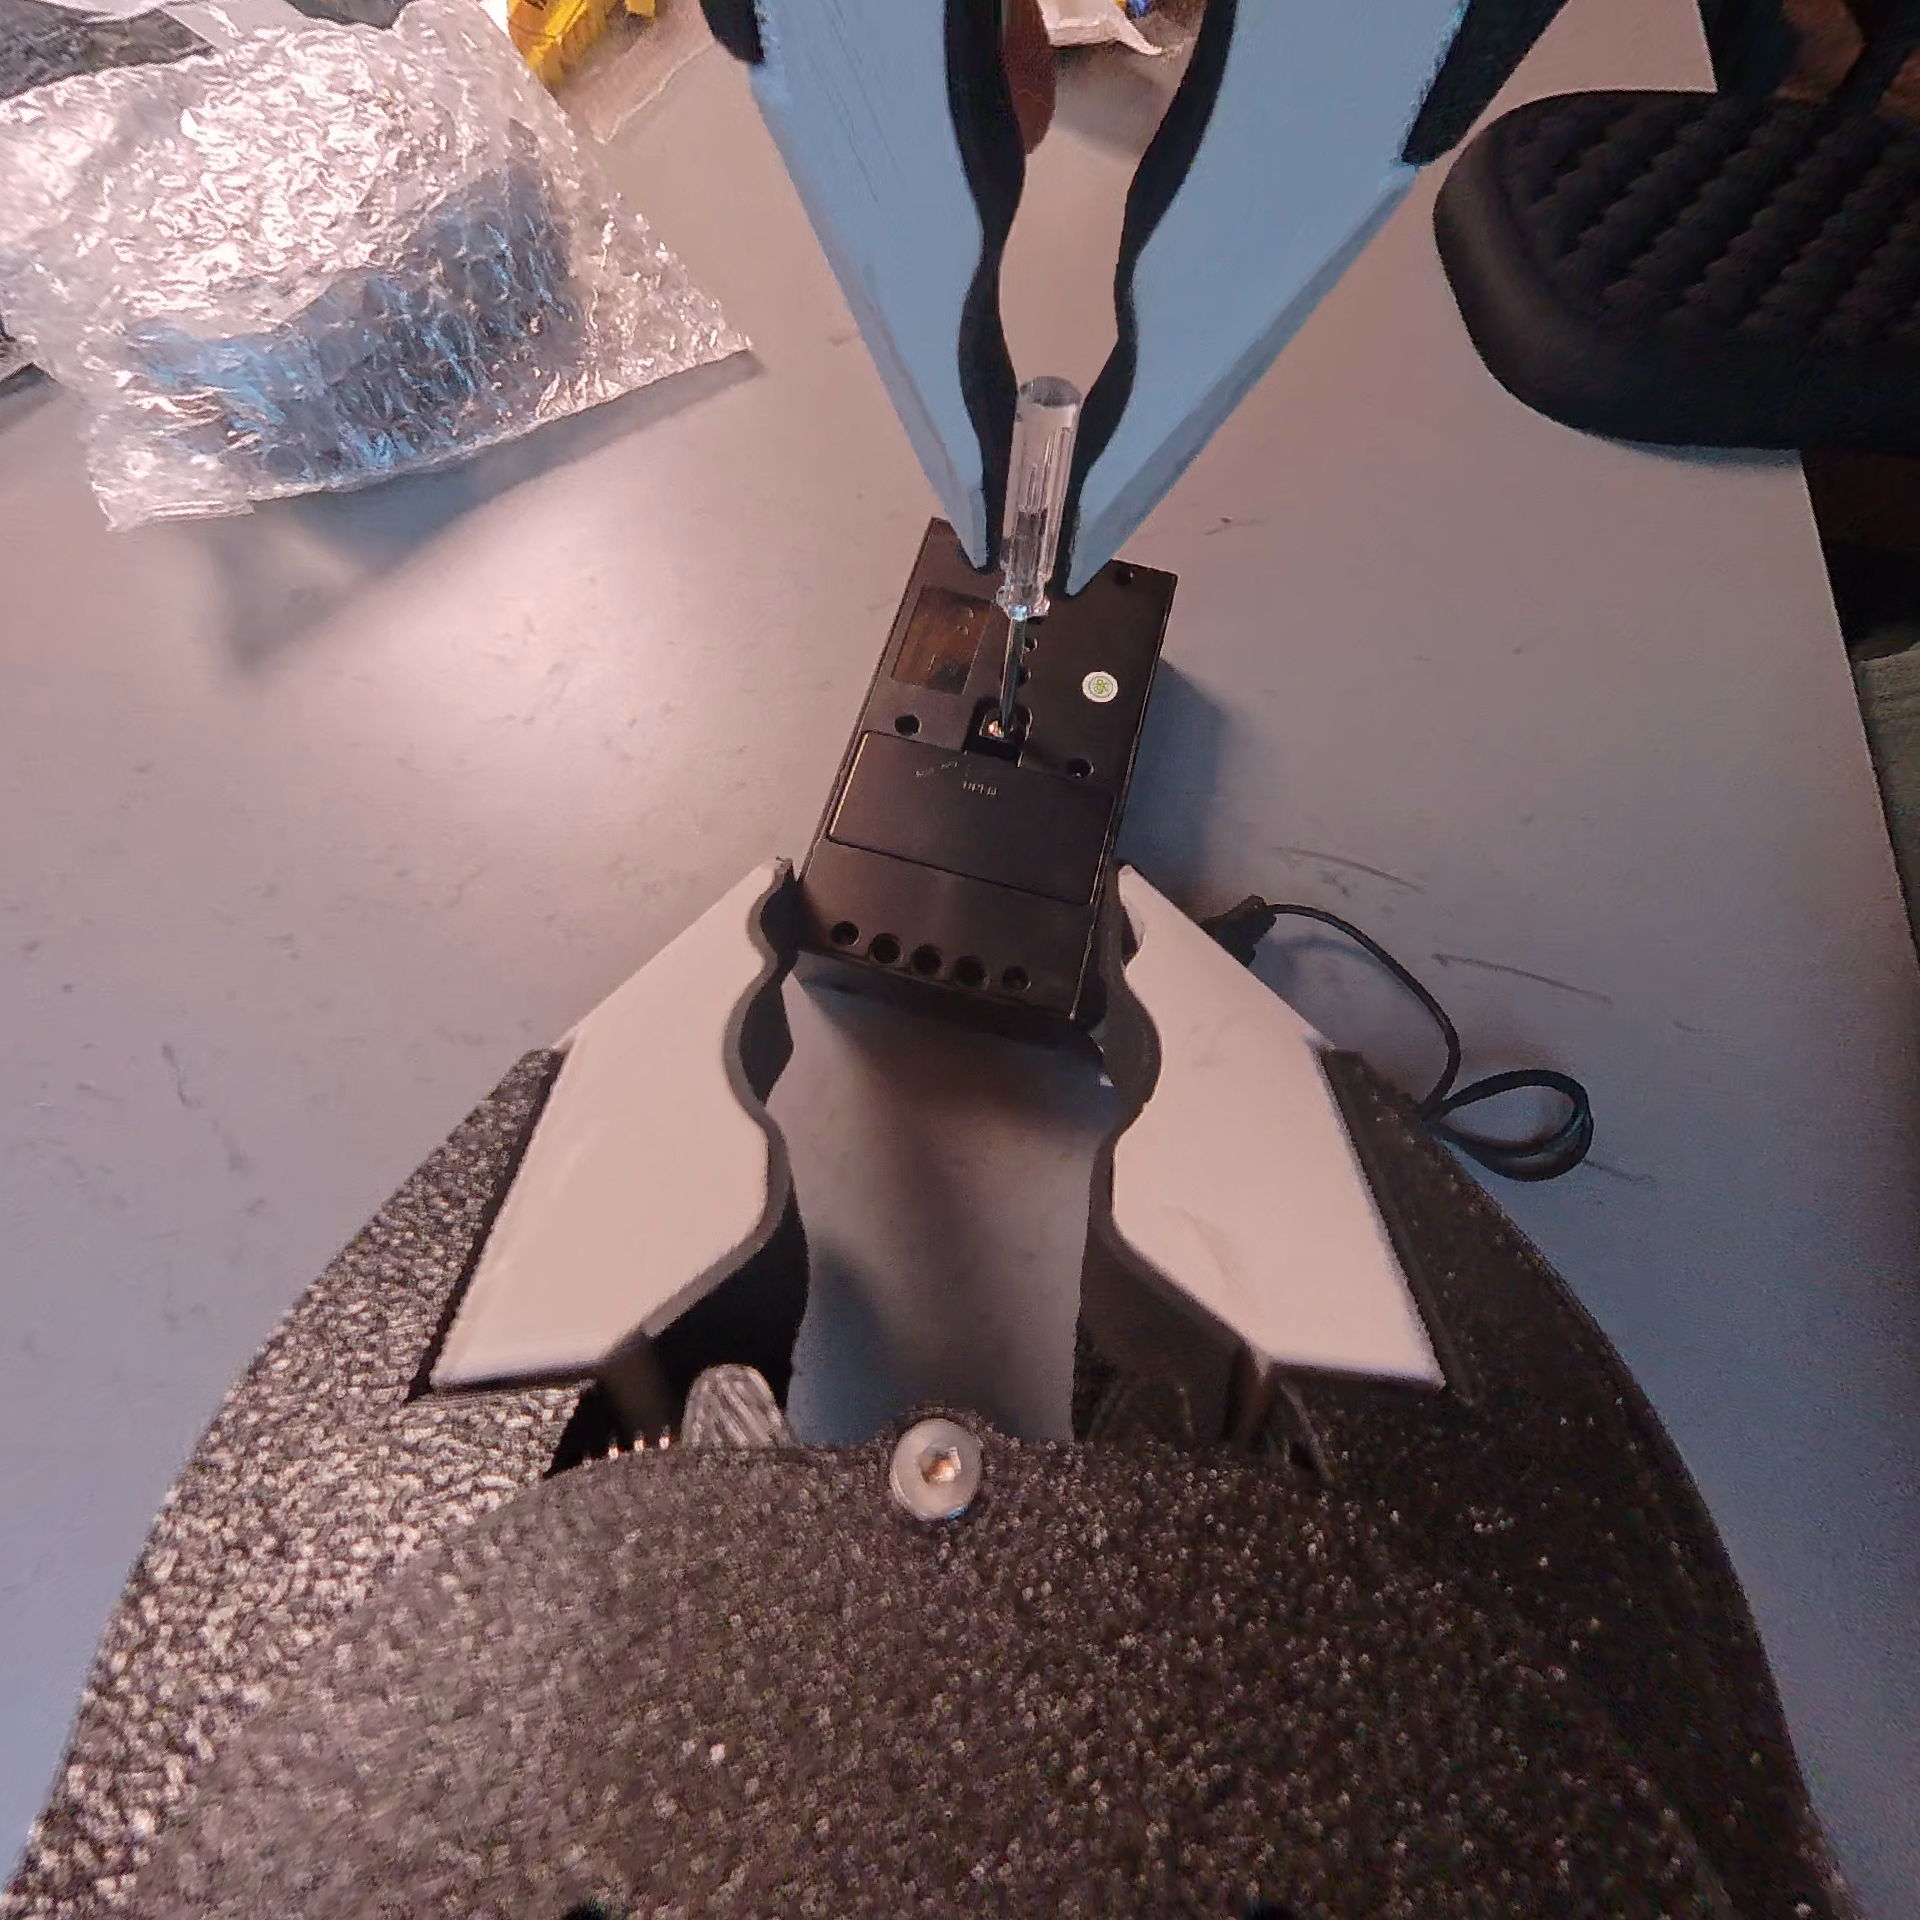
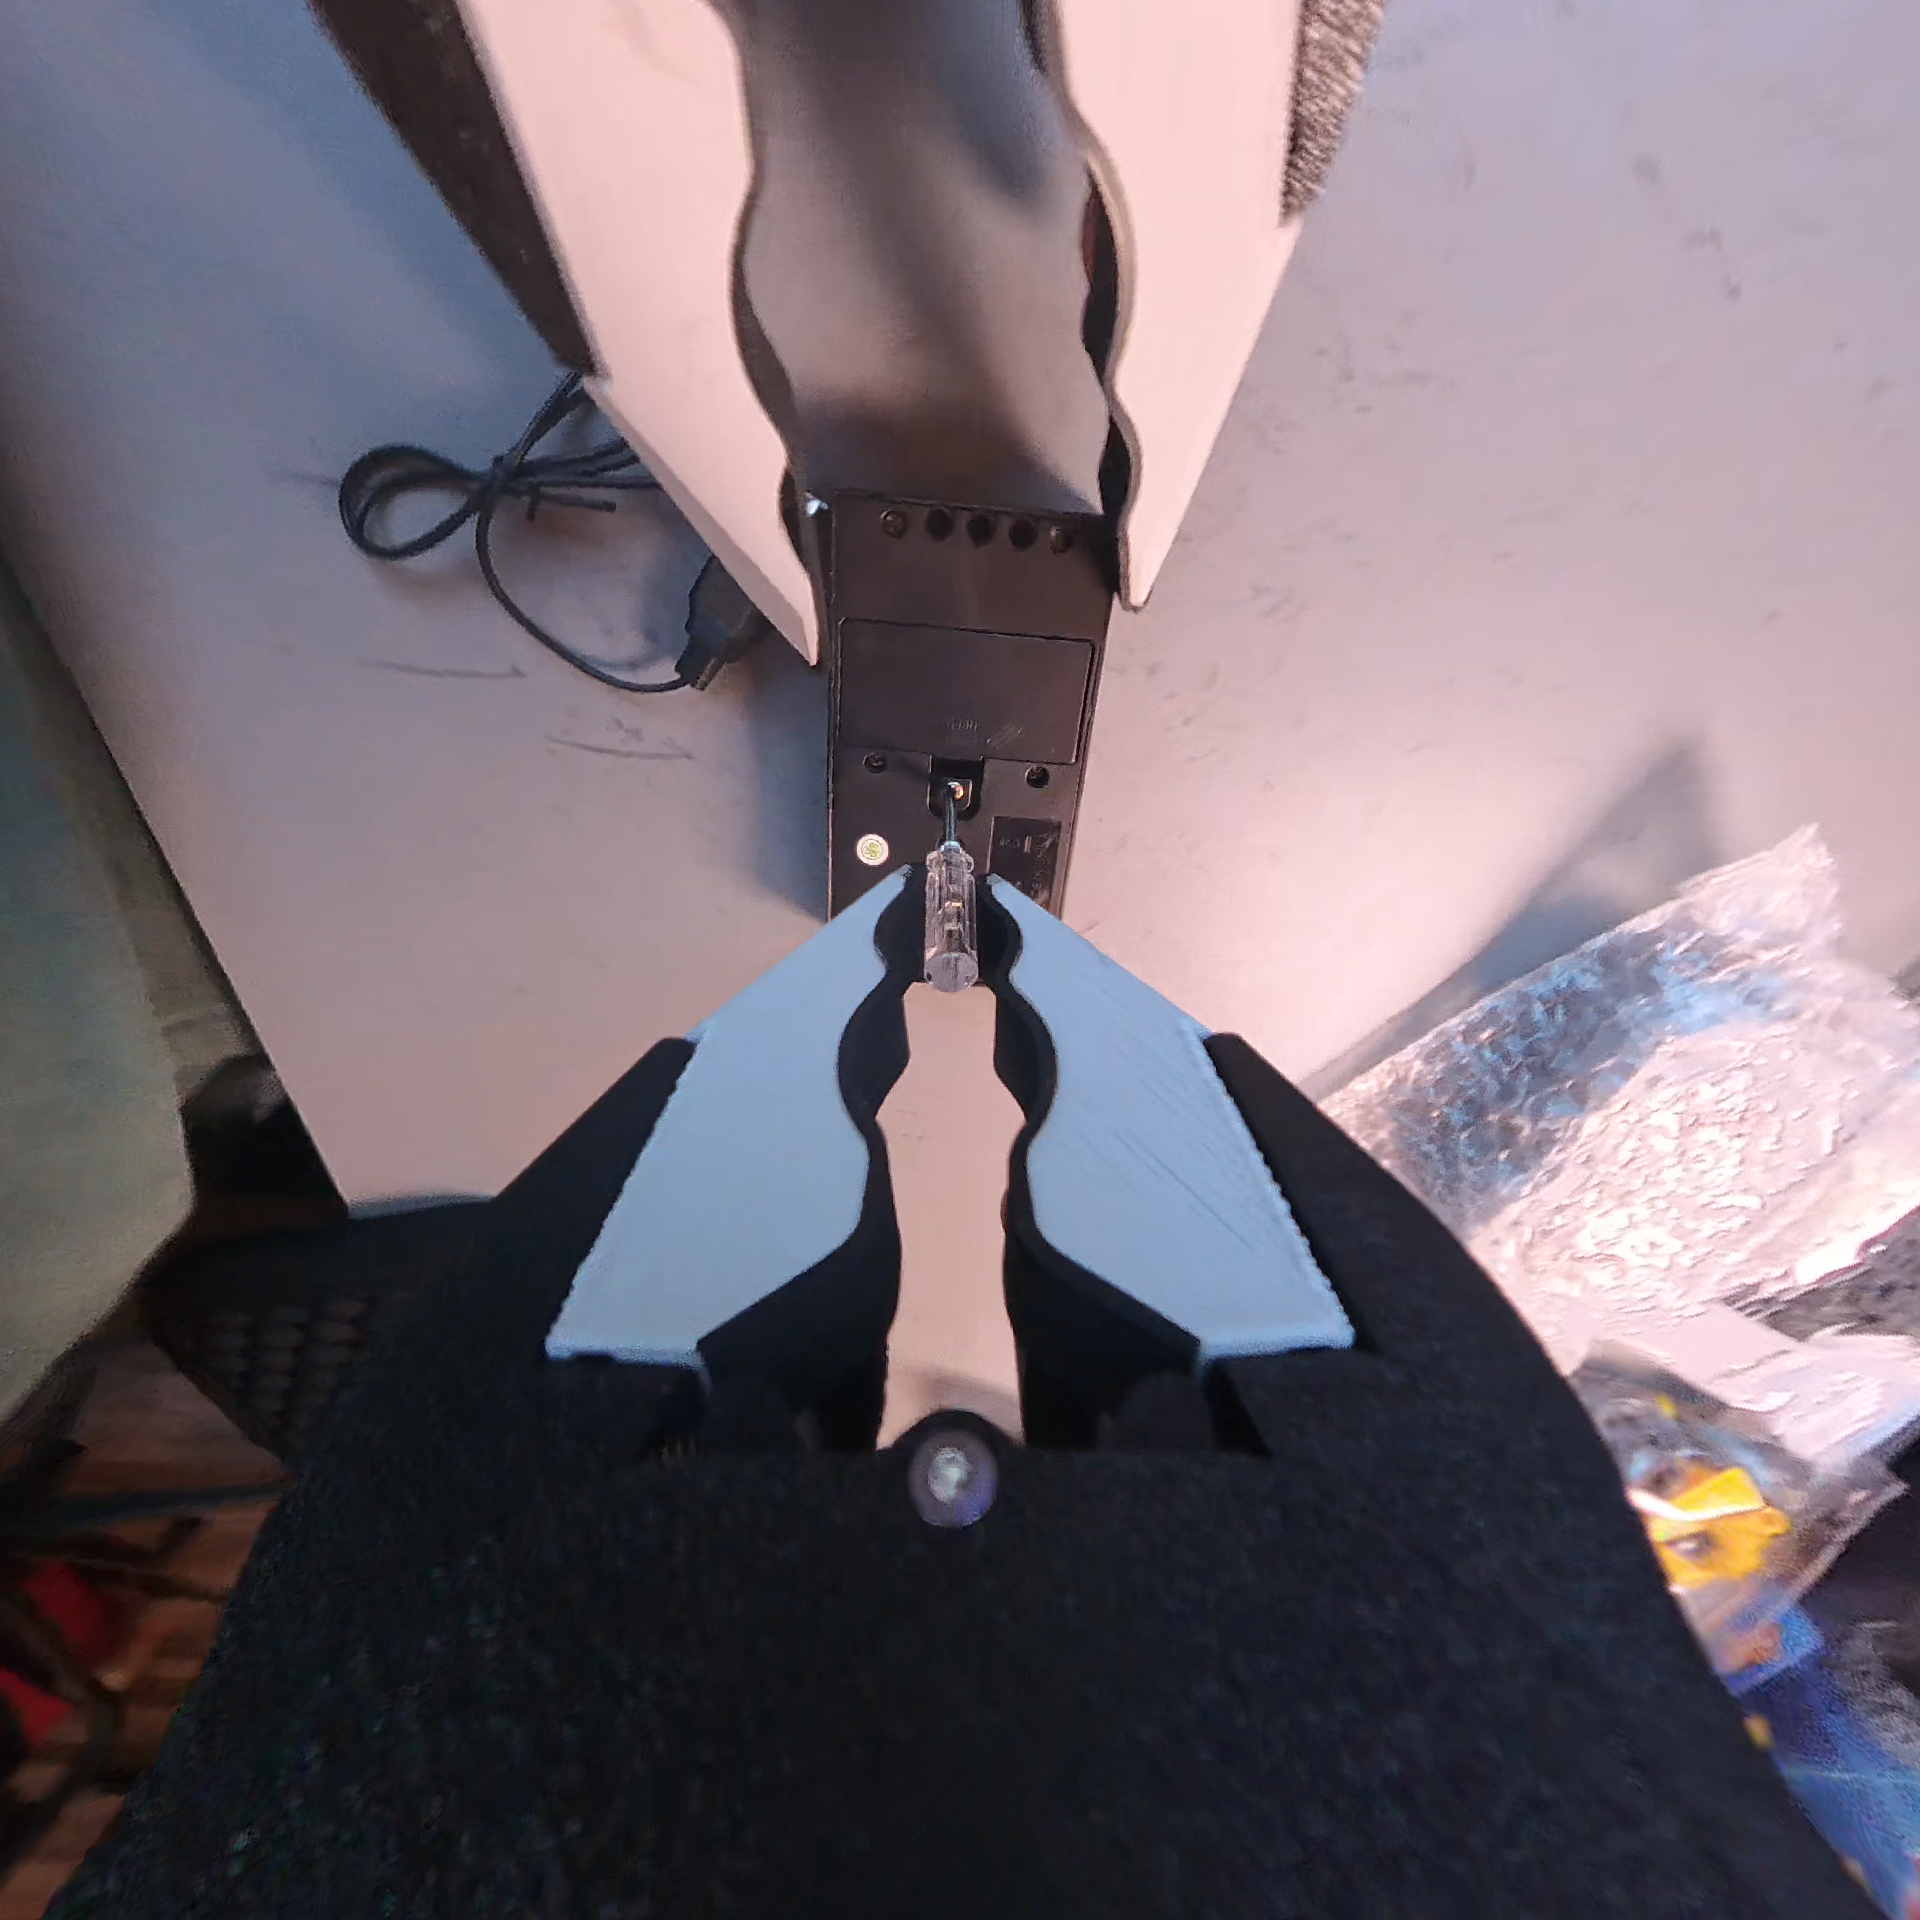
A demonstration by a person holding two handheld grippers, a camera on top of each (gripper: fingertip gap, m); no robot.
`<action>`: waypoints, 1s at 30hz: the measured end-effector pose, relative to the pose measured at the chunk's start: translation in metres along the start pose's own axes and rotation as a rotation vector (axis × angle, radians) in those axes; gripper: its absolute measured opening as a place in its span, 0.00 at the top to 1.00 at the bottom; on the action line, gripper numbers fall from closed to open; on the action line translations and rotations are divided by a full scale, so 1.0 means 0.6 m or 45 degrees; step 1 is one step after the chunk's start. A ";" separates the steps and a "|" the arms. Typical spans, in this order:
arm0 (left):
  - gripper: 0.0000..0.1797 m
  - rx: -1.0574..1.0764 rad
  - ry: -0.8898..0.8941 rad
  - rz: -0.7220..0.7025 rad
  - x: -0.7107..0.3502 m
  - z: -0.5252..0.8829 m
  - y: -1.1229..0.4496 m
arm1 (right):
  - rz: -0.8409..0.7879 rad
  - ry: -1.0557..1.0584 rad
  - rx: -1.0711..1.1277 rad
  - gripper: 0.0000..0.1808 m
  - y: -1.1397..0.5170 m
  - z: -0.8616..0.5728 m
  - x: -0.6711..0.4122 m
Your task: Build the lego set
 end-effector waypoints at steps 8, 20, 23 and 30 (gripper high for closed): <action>0.83 -0.064 0.166 -0.047 0.000 0.010 0.009 | -0.012 -0.264 -0.098 0.96 -0.001 -0.013 0.002; 0.64 -0.040 0.019 0.002 0.006 -0.014 -0.001 | 0.051 -0.261 -0.074 0.96 -0.002 -0.005 0.005; 0.68 -0.053 0.006 0.006 0.007 -0.014 -0.002 | 0.054 -0.264 -0.073 0.96 -0.002 -0.005 0.004; 0.68 -0.066 0.000 0.009 0.007 -0.016 -0.002 | 0.089 -0.251 -0.063 0.96 -0.002 -0.005 -0.002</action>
Point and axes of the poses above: each gripper's, where its closed fingertips meet, y back along the fingers, x out of its underside, z = x × y across the jaws, the point moved 5 cm from there along y, back along the fingers, and after that the axes turned 14 degrees about y, right-handed, at the moved point
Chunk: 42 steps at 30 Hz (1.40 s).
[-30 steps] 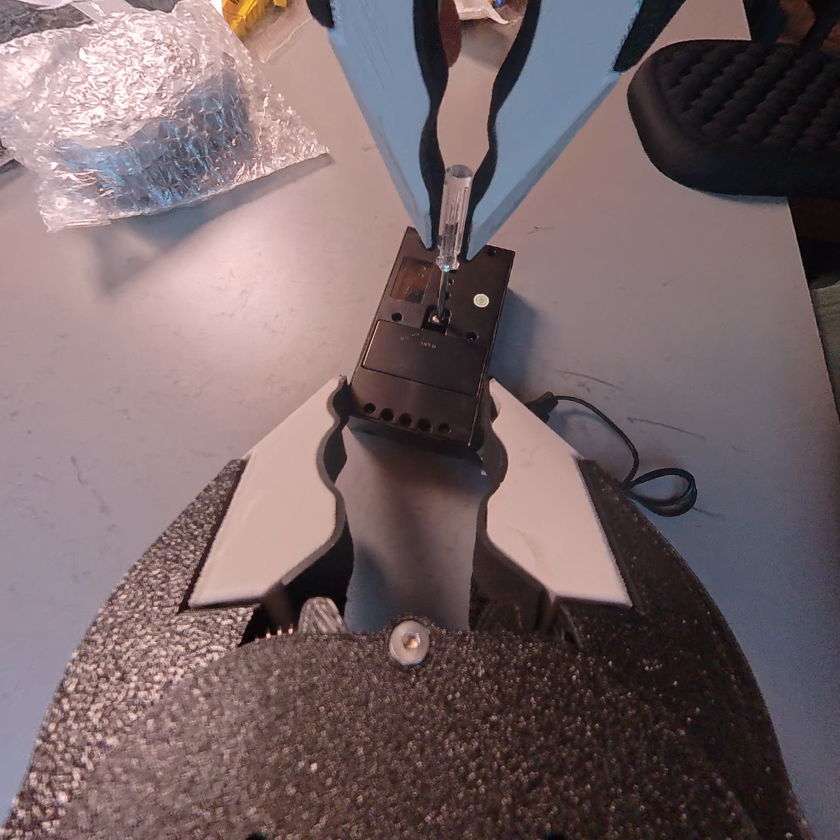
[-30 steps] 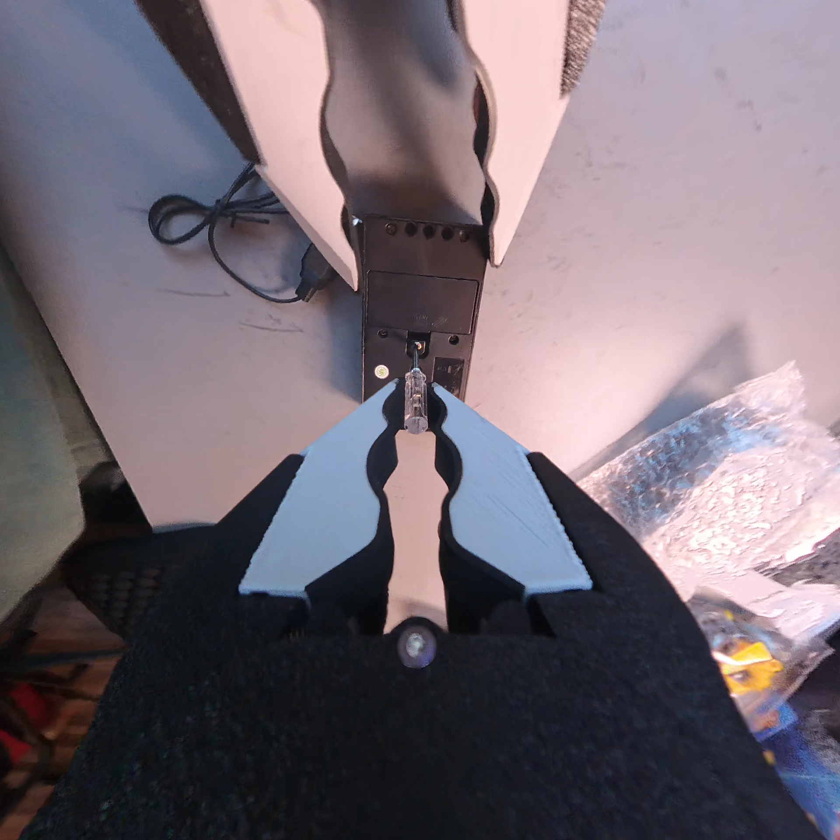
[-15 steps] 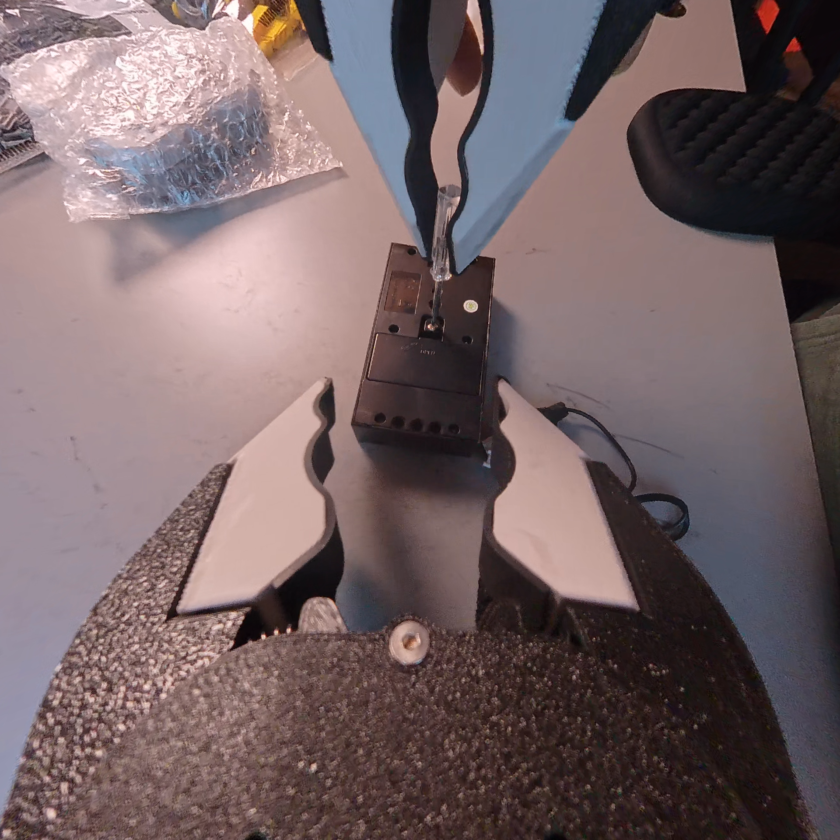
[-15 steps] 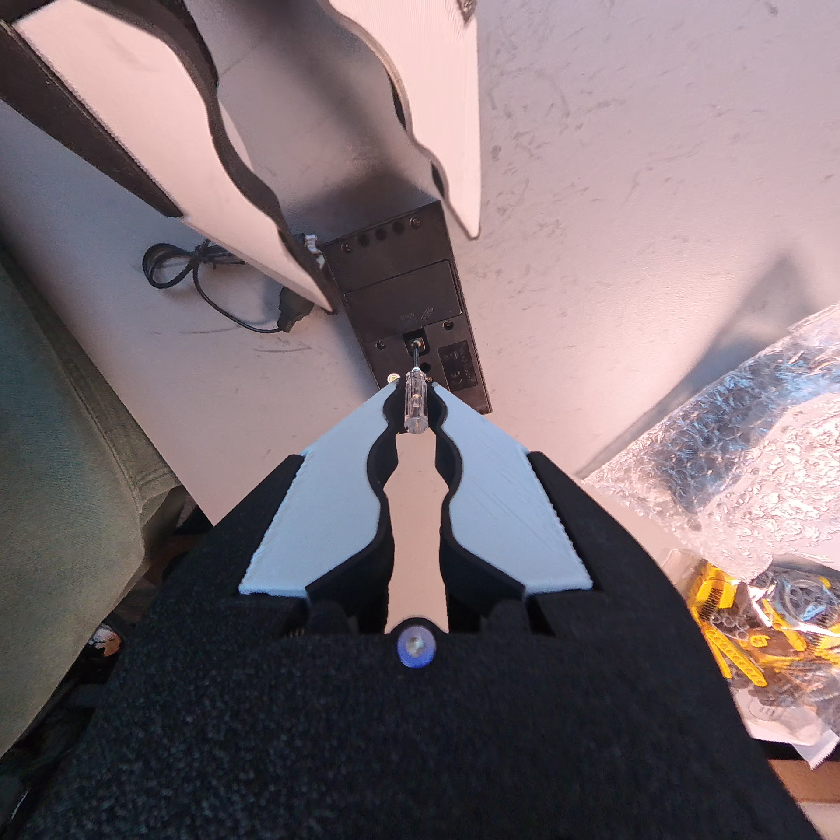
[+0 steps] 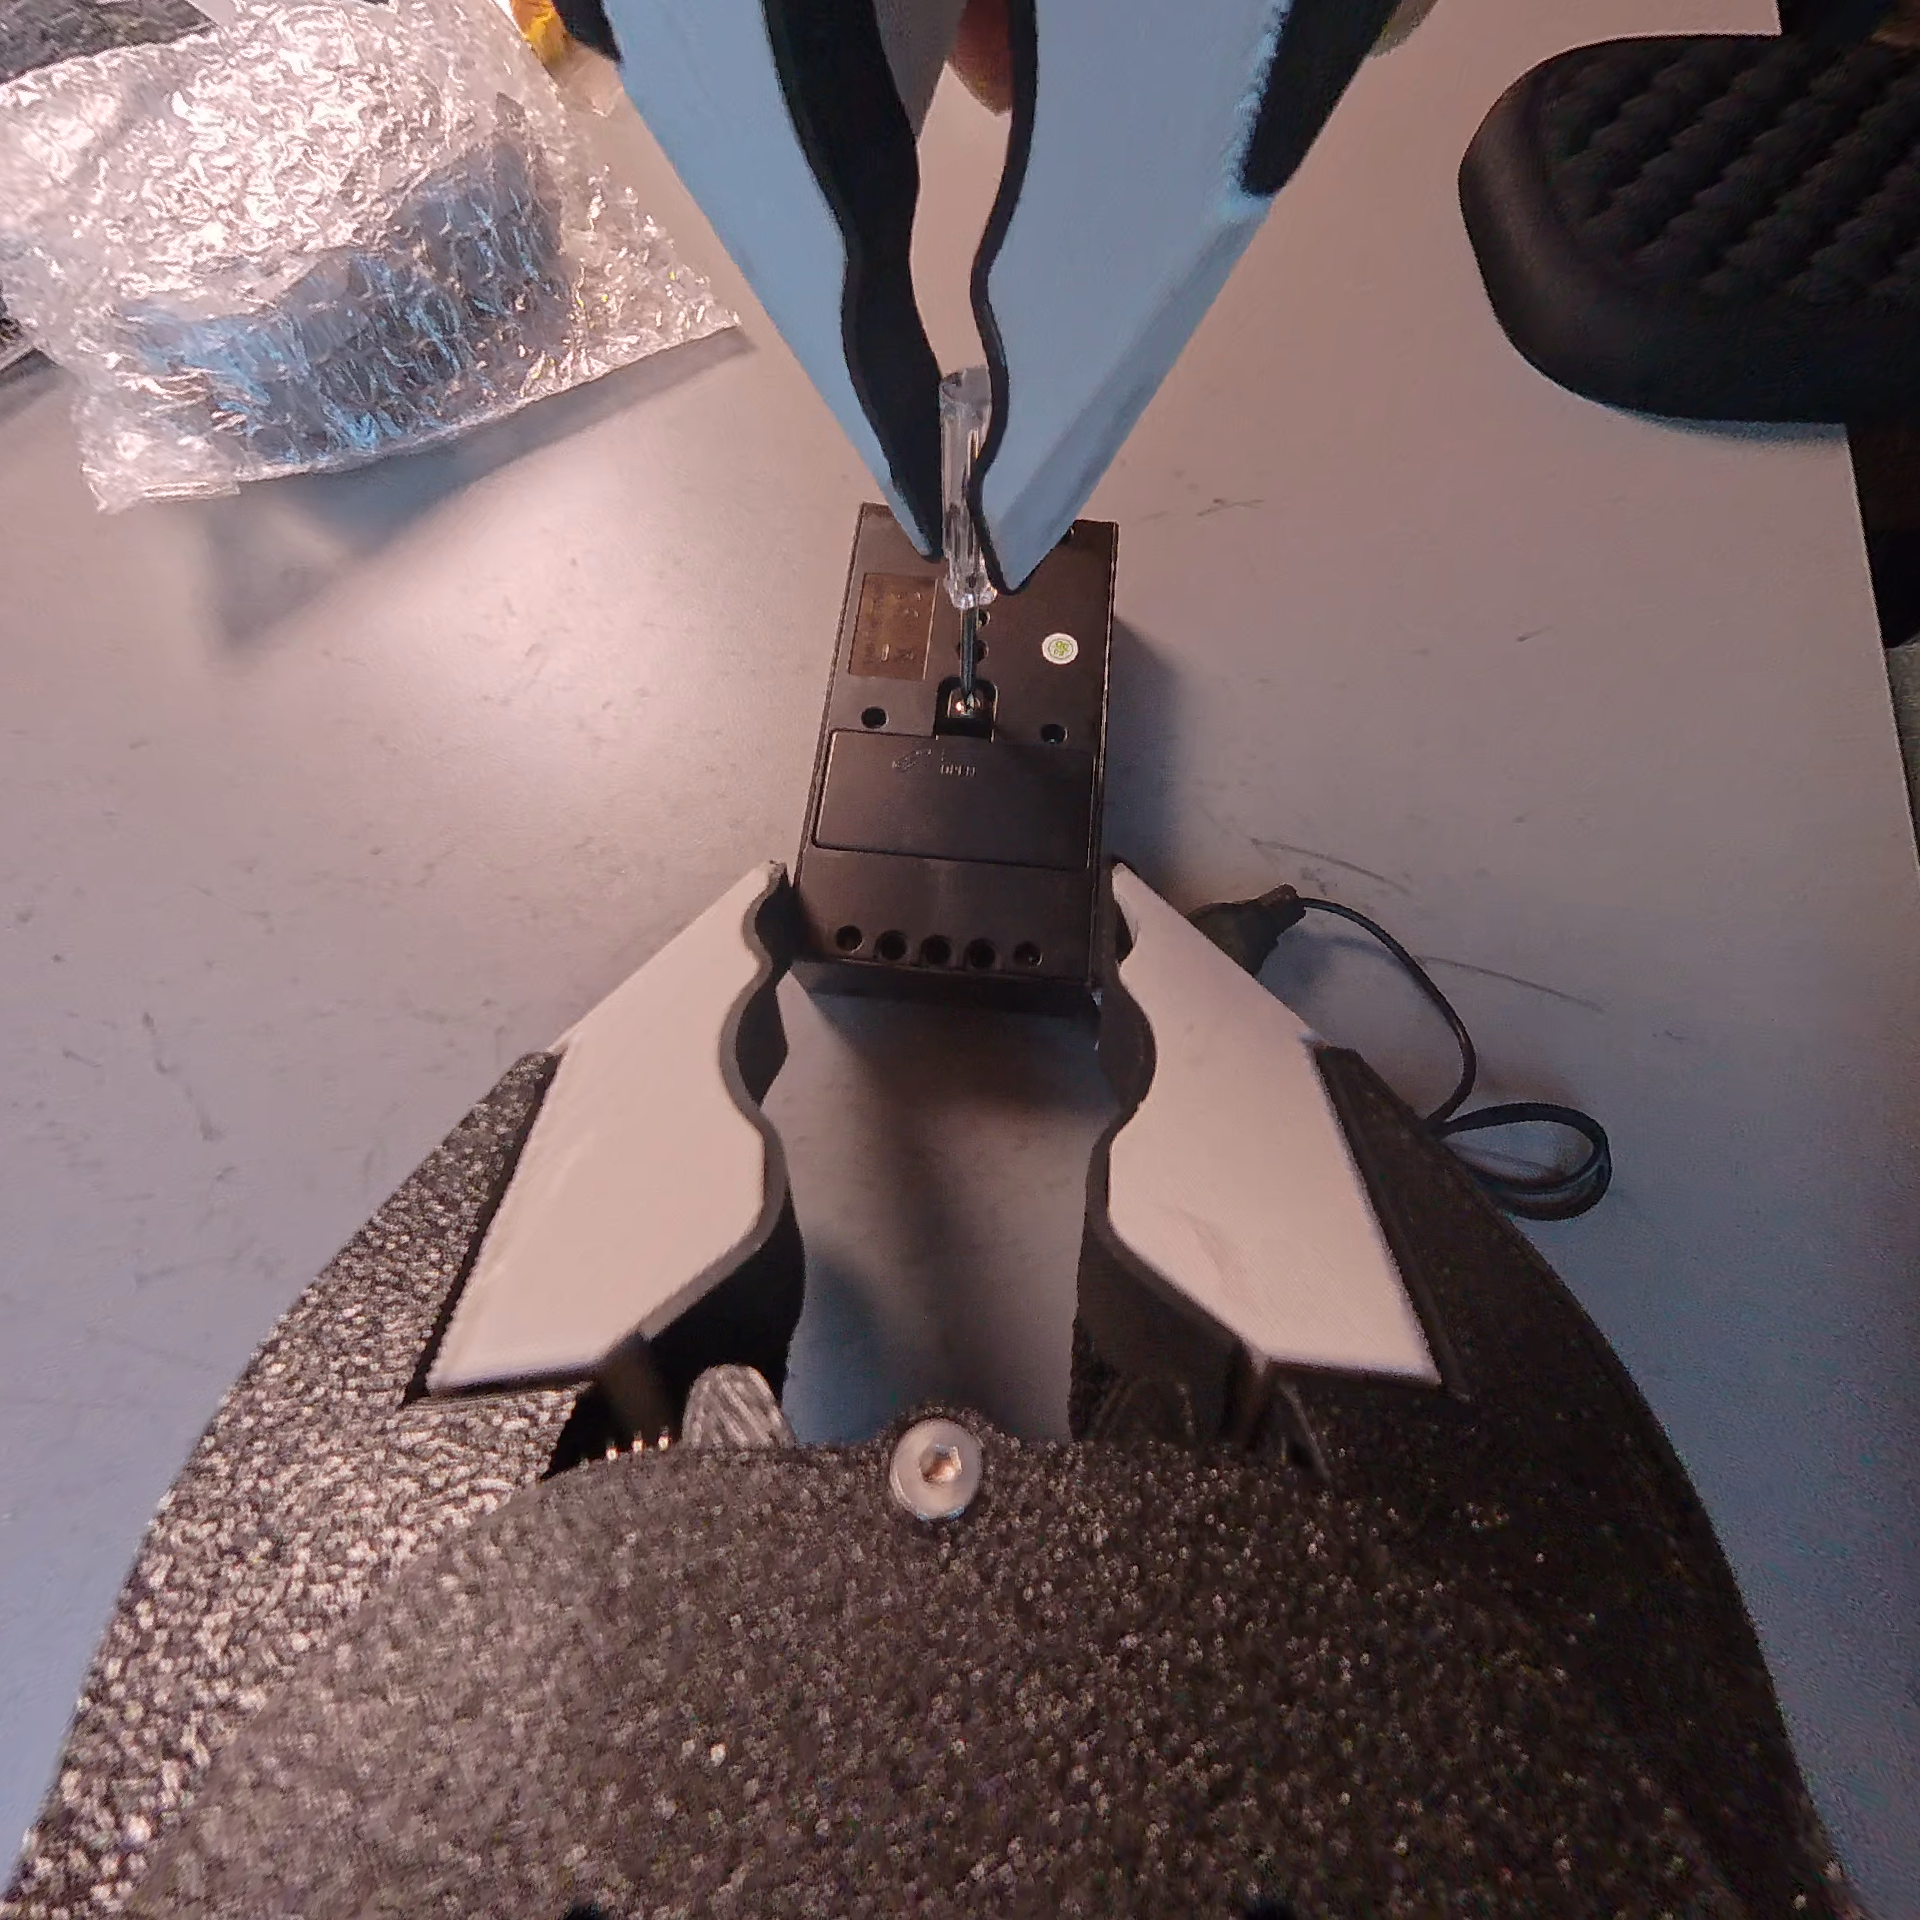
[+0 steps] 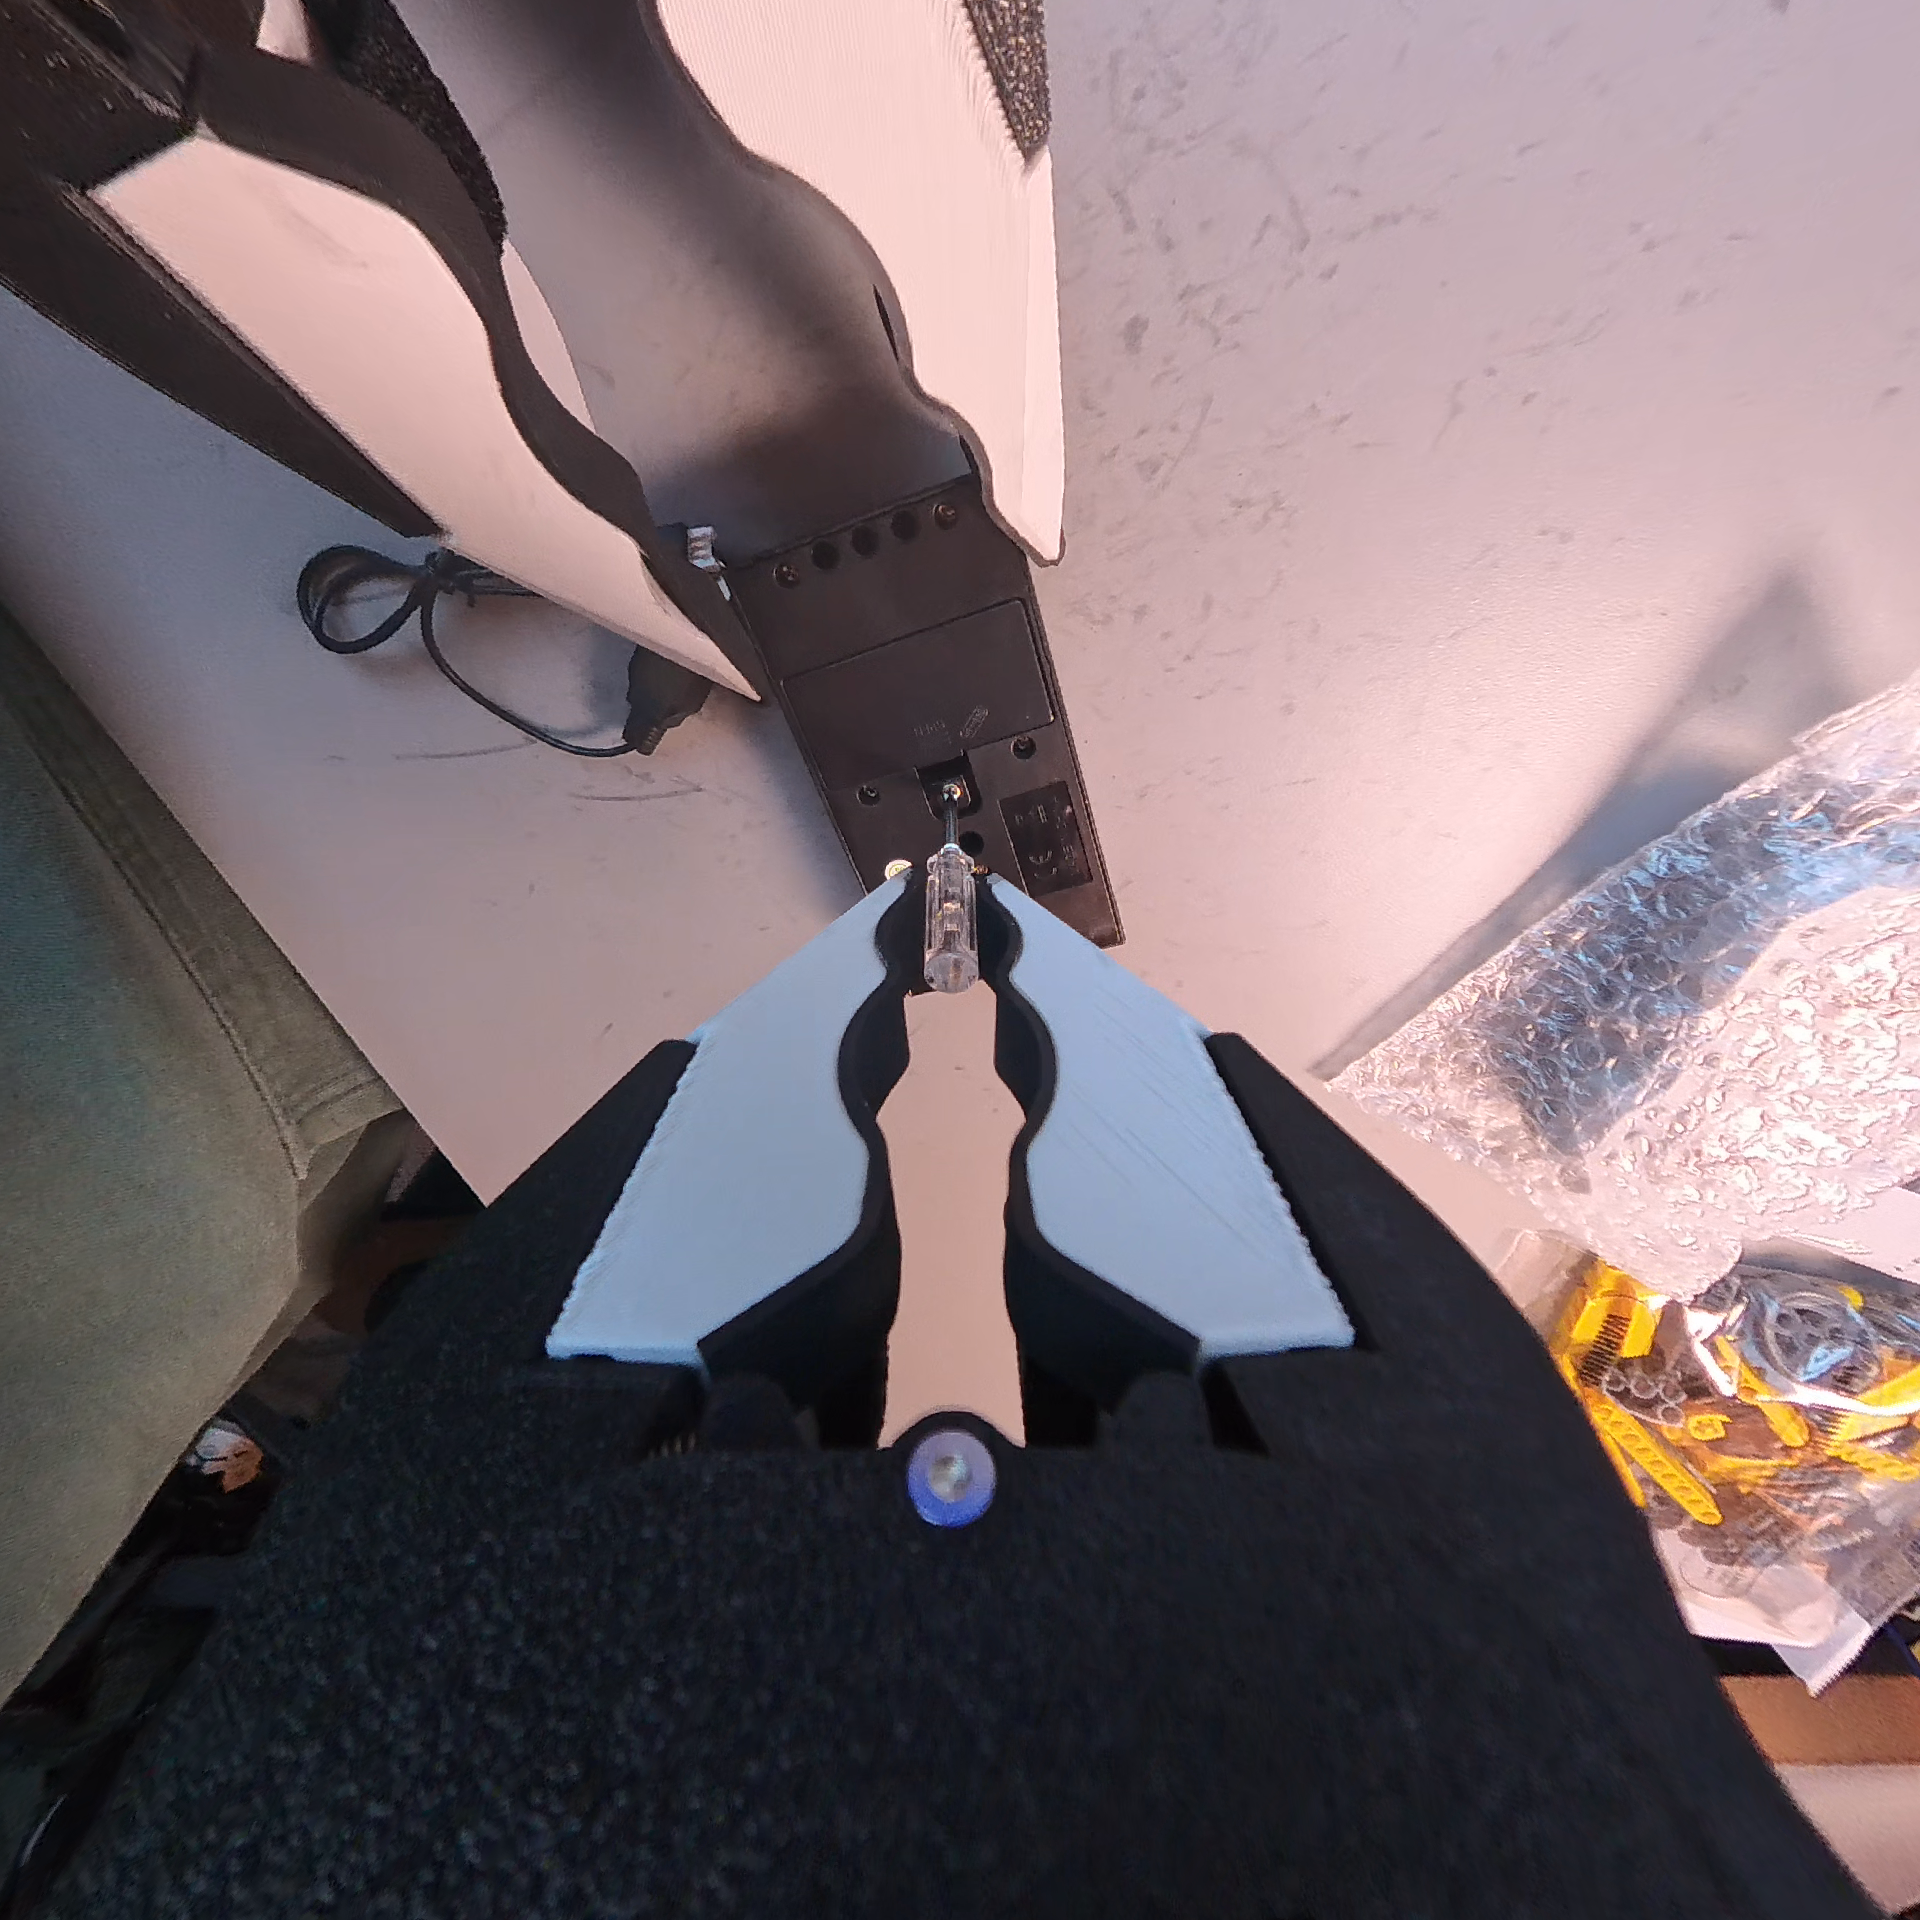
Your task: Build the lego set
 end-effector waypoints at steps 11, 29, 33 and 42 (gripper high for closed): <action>0.68 0.095 -0.078 0.015 -0.001 0.007 0.001 | -0.025 0.838 0.093 0.97 -0.001 0.007 -0.003; 0.68 0.397 -0.293 0.095 -0.009 0.018 -0.006 | 0.163 1.909 0.151 0.97 -0.003 0.038 -0.011; 0.68 0.445 -0.318 0.110 -0.011 0.018 -0.009 | 0.183 1.978 0.147 0.97 -0.003 0.046 -0.011; 0.68 0.390 -0.293 0.091 -0.006 0.012 -0.004 | -0.131 1.404 0.066 0.96 0.018 0.034 -0.007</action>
Point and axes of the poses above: each gripper's, where its closed fingertips meet, y back along the fingers, x out of its underside, z = x × y across the jaws, the point moved 5 cm from there along y, back along the fingers, and after that the axes turned 14 degrees about y, right-handed, at the moved point
